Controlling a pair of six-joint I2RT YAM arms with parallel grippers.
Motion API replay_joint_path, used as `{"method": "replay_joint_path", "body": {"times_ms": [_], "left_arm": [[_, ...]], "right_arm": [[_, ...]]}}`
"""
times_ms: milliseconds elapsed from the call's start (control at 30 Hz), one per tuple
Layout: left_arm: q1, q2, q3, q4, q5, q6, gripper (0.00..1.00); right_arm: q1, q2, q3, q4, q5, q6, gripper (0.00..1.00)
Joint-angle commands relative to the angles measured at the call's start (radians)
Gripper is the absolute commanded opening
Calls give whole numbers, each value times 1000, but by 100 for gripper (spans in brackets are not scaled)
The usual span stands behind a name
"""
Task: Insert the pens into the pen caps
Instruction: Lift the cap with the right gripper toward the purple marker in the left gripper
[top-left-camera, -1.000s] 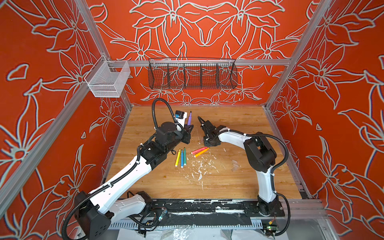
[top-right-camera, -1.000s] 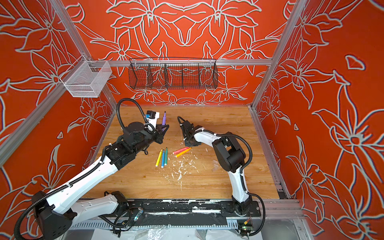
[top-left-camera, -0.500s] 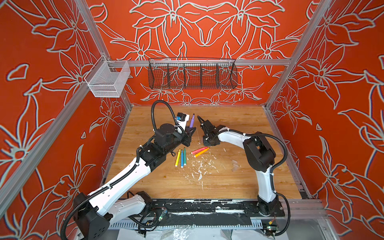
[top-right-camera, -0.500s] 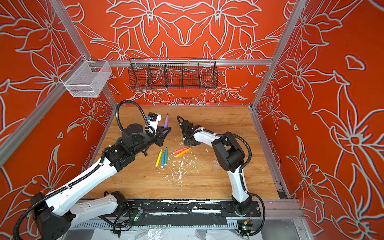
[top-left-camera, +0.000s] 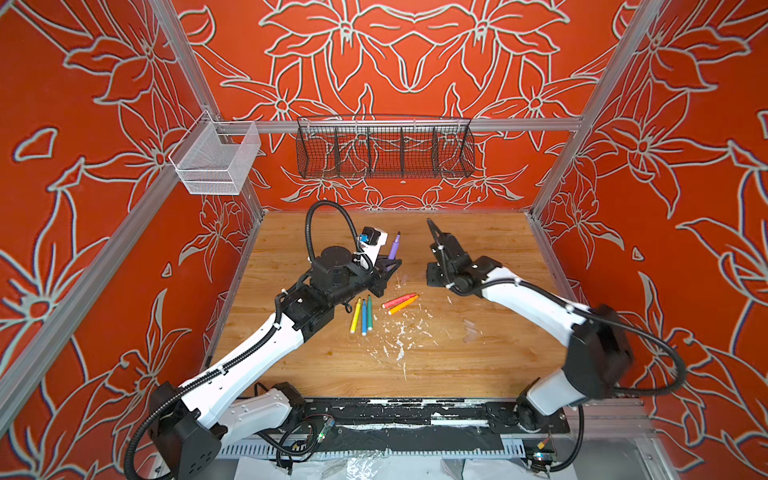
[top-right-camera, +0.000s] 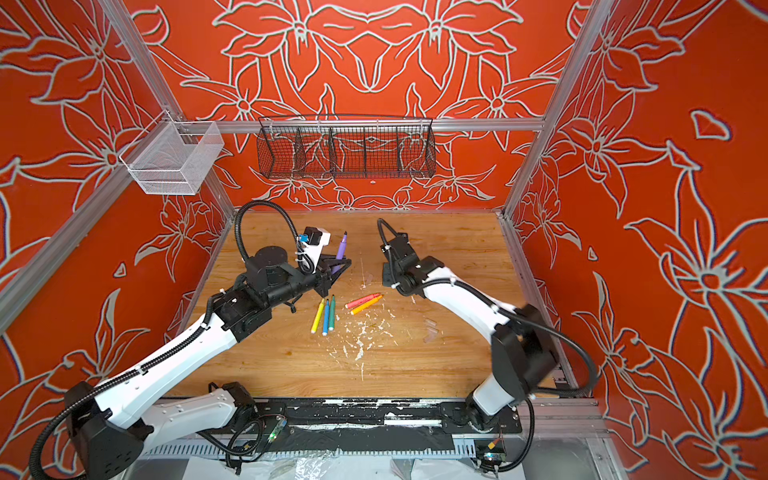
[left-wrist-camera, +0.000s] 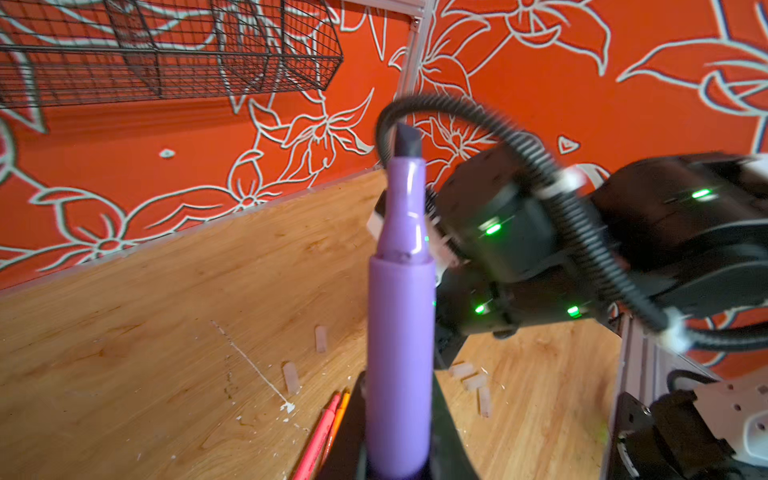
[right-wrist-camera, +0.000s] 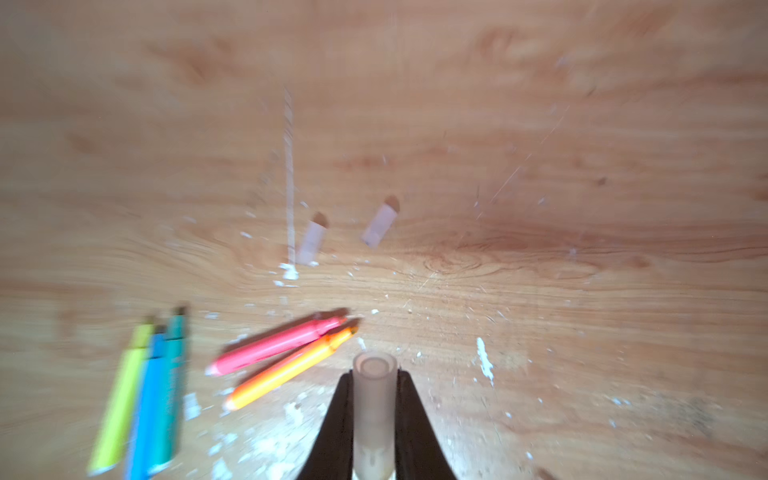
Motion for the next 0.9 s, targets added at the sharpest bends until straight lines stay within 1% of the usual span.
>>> {"method": "replay_joint_path", "body": {"times_ms": [0, 100, 200, 300, 400, 533, 600, 667, 867], "left_arm": [[4, 32, 38, 12, 127, 25, 0], [4, 52, 53, -2, 129, 24, 0], [3, 59, 56, -3, 127, 26, 0], [2, 54, 56, -5, 142, 25, 0], [1, 45, 55, -5, 157, 25, 0], [0, 39, 52, -9, 172, 29, 0], [-1, 42, 50, -6, 183, 33, 0], [-1, 47, 53, -5, 195, 37, 0], [-10, 55, 56, -3, 215, 51, 0]], "right_arm": [[0, -171, -98, 115, -36, 27, 0], [-1, -328, -155, 205, -109, 39, 0], [-1, -461, -177, 273, -169, 53, 0], [-1, -558, -220, 410, -232, 75, 0], [1, -621, -277, 563, -275, 102, 0], [1, -643, -340, 773, -329, 147, 0], [2, -627, -366, 892, -365, 177, 0], [2, -598, -374, 971, -391, 209, 0], [4, -501, -358, 1060, -417, 264, 0]]}}
